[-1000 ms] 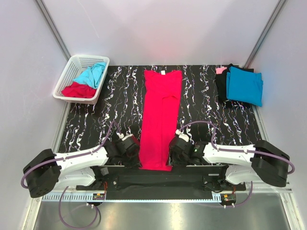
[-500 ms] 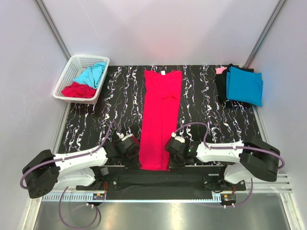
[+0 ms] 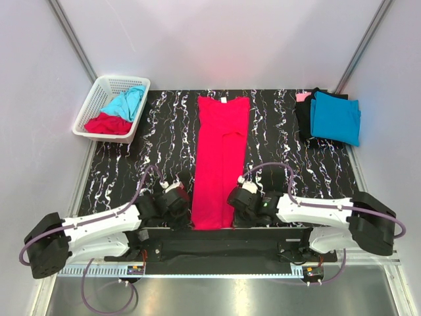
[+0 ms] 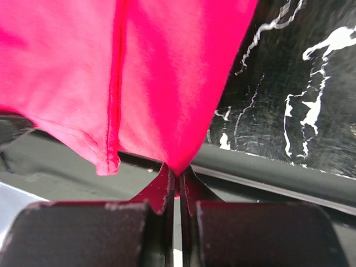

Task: Fold and stack the t-shirts
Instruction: Fold the tshirt

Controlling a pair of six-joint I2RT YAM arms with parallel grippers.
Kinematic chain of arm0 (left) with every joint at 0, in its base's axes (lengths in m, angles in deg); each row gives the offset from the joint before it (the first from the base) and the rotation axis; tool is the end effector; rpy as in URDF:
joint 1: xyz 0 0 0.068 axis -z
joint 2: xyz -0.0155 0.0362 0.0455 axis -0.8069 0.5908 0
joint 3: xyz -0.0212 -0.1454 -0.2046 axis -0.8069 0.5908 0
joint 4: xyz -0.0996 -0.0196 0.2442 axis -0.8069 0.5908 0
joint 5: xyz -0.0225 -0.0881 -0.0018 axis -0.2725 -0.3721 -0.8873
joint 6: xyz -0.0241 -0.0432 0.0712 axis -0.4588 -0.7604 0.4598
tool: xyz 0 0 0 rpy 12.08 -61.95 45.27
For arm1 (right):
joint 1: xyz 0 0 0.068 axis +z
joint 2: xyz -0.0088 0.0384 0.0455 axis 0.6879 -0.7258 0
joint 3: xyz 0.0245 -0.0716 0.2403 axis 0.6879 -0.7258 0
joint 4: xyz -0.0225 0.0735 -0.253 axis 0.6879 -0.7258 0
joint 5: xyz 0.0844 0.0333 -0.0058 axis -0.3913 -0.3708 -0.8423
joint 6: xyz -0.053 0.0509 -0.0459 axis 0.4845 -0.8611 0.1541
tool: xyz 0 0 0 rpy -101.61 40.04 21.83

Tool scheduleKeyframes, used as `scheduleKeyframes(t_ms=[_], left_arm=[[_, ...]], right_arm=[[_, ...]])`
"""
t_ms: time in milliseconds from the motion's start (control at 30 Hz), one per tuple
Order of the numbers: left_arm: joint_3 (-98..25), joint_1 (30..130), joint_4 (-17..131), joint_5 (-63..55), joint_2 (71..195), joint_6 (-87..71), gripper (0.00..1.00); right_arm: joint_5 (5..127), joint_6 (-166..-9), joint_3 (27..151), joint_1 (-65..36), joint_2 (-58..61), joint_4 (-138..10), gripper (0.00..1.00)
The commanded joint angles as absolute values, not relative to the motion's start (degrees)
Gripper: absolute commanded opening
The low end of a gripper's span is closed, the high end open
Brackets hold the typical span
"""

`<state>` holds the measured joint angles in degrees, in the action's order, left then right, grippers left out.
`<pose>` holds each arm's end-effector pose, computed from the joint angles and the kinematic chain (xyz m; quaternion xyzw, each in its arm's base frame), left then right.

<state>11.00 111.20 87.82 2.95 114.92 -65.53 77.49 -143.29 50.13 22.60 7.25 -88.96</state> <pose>0.1077 -0.1725 0.1026 -0.0989 0.9634 -0.2285 0.0990 0.1086 0.2313 0.1049 -0.0232 0.9739 0.1857 0.1283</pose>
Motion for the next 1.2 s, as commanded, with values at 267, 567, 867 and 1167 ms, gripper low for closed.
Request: scheduleKeyframes(t_ms=[267,567,867,1167], left_arm=[[-6.27,110.75,95.24,17.88,115.94,-58.58,0.00],[-22.63,104.51,97.28,19.83,131.06,-50.06,0.00],[-38.96,91.33,94.38,15.62,150.72,-39.17,0.00],[-68.67,82.80,96.48,8.05,181.15,-29.39,0.10]], right_arm=[[94.04,-133.30,65.73,21.76,13.72,-104.13,0.00],[93.00,-123.36,71.54,9.11,5.02,-101.51,0.00],[87.46,-111.49,79.62,-5.93,-7.10,-91.32,0.00],[82.27,-105.24,98.42,-13.92,-31.27,-87.26,0.02]])
